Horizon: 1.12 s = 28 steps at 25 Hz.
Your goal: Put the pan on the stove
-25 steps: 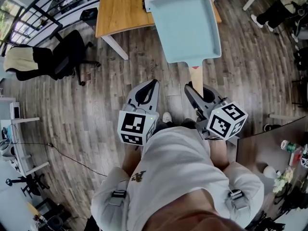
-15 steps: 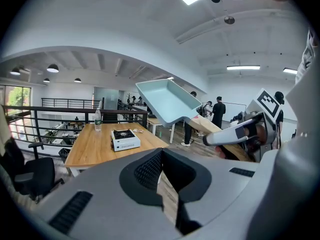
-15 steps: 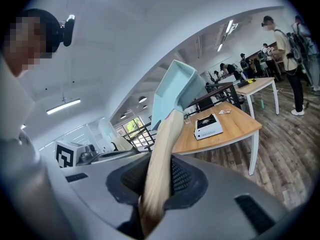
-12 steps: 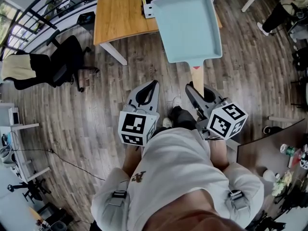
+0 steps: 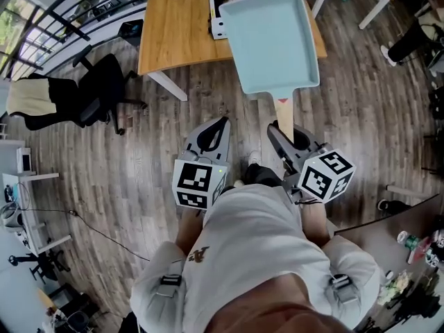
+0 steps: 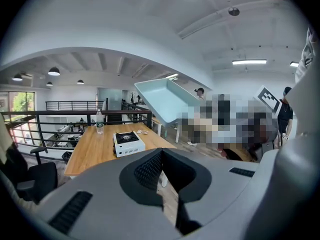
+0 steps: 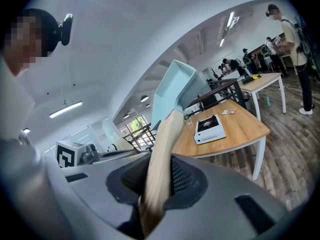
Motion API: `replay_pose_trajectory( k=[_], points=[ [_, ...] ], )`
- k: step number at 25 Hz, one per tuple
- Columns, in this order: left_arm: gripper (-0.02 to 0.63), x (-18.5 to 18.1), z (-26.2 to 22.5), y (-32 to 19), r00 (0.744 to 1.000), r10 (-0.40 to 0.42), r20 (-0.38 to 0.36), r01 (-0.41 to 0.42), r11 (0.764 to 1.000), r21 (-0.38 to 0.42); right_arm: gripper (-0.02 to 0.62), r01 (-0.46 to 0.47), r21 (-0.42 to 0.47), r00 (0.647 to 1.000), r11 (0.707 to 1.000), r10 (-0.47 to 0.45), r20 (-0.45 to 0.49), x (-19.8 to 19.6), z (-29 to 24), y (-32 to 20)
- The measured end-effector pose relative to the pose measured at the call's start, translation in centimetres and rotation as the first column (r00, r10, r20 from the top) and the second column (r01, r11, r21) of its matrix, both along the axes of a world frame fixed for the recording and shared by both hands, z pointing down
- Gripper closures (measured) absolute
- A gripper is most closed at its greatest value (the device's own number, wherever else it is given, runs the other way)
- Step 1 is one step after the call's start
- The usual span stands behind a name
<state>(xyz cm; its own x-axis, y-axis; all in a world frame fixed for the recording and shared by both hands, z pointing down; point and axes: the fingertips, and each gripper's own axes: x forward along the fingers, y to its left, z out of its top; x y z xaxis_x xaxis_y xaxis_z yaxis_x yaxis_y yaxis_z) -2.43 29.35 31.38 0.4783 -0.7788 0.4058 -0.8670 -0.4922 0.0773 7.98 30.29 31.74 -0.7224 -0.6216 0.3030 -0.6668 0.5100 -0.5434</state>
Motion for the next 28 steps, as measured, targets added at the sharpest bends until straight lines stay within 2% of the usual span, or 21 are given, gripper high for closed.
replay_pose_trajectory(
  k=[16,28],
  points=[
    [0.588,2.5,0.0,-6.5,0.996,-0.089,0.031,0.089,0.996,-0.013,0.517,0.096,-0.024,0.995,0.995,-0.095,0.014,2.1,0.6,-7.5],
    [0.588,0.2,-0.1,-10.9,0.996,-0.094,0.004,0.094,0.996,0.006,0.517,0.079,-0.020,0.997,0.997,-0.079,0.006,0.3,0.5,-11.7]
  ],
)
